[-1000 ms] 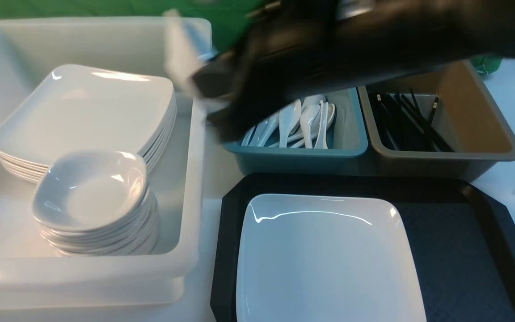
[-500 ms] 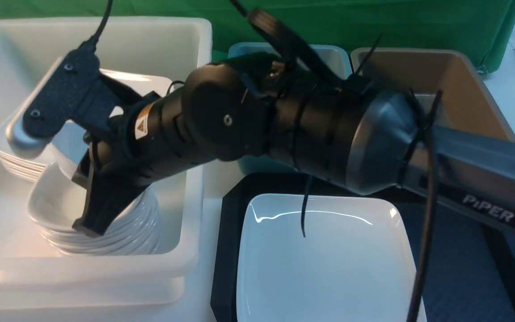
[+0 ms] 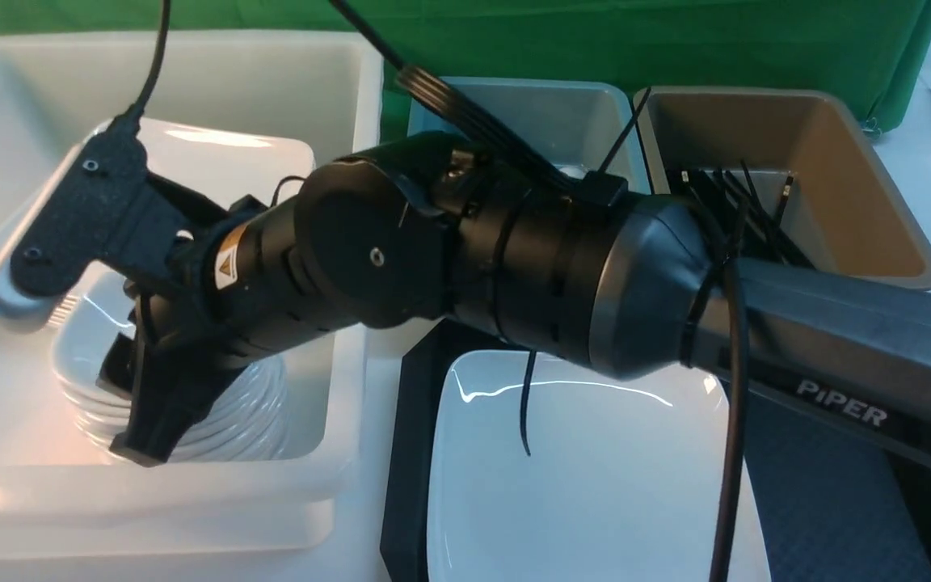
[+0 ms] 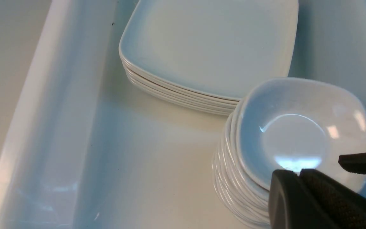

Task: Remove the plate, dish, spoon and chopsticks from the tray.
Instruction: Use the right arm to put the small plate into the large storage box on the left, then use the right arm to grab a plate from the dinner plate

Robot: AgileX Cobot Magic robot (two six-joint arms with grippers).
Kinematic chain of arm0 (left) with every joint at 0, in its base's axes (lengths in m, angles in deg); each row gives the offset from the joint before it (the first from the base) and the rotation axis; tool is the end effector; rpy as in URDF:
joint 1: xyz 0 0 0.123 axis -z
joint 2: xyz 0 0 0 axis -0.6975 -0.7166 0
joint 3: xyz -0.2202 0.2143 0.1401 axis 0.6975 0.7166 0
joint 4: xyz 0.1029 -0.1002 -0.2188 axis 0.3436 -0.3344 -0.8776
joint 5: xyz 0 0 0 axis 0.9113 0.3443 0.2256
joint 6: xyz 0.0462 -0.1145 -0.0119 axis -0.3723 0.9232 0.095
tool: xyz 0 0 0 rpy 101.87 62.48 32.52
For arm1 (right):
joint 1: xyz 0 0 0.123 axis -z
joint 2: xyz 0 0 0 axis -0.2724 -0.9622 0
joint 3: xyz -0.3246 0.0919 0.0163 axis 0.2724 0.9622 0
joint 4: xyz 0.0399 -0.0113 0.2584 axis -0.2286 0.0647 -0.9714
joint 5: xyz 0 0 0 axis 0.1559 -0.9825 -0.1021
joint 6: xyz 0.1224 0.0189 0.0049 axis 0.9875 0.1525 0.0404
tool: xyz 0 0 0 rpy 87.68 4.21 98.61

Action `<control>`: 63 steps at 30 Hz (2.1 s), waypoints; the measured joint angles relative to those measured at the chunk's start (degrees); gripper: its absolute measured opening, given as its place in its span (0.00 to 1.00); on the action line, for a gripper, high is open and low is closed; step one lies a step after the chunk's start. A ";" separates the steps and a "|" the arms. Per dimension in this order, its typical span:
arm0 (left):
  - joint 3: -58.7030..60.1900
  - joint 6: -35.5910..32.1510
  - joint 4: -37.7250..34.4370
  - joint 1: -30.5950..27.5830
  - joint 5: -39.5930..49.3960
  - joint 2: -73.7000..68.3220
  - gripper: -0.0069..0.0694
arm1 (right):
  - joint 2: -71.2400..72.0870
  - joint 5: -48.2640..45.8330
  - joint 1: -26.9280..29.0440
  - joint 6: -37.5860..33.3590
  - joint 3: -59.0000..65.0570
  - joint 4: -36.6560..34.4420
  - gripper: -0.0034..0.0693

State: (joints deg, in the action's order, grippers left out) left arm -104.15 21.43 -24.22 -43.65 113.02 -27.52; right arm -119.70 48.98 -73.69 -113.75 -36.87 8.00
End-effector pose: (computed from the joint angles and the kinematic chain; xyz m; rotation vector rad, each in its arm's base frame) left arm 0.1345 0.0054 0.4003 -0.1214 2.2472 0.0066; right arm 0.2770 0.4723 0.3343 -1.3976 1.6595 0.5471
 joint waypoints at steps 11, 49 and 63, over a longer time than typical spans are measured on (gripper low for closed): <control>0.00 -7.14 -2.24 0.00 0.89 0.00 0.11 | 18.88 -23.92 9.70 18.72 -0.07 19.34 0.14; 0.00 -16.70 -11.32 0.00 1.74 0.00 0.11 | 6.50 -4.76 52.54 -2.75 38.36 -23.38 0.74; 0.00 -16.77 -11.32 0.00 2.59 0.00 0.11 | 4.46 -5.15 49.40 -4.58 37.87 -22.00 0.39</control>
State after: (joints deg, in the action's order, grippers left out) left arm -104.15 4.66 -35.54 -43.65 115.61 -27.52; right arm -115.24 43.83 -24.29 -118.33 1.00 -13.99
